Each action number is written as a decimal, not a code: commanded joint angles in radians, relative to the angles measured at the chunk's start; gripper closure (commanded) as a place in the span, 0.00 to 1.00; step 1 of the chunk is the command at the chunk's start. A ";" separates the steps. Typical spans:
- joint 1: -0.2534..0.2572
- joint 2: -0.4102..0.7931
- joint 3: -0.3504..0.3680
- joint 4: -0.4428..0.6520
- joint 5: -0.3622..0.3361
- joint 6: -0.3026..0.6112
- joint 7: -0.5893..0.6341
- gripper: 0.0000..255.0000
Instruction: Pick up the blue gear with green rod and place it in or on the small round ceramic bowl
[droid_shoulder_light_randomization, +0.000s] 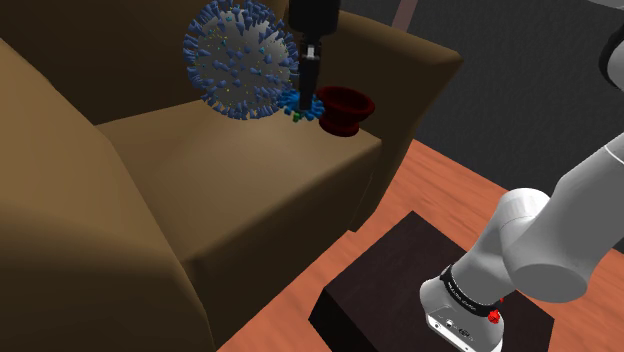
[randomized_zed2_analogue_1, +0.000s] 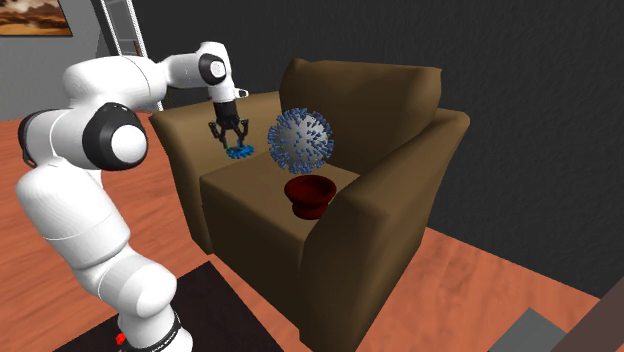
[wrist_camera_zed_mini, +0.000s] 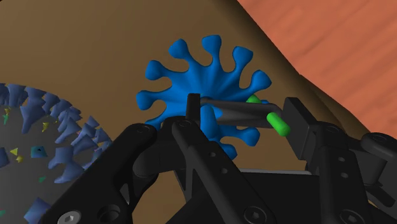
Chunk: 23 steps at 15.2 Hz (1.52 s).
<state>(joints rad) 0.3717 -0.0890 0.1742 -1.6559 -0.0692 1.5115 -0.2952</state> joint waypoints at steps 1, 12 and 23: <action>-0.016 -0.011 -0.020 -0.007 -0.002 0.000 -0.037 1.00; -0.134 -0.024 -0.171 -0.014 -0.028 0.017 -0.305 1.00; -0.254 0.089 -0.312 0.127 -0.033 0.015 -0.567 1.00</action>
<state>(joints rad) 0.1298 -0.0140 -0.1252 -1.5434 -0.1034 1.5241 -0.8366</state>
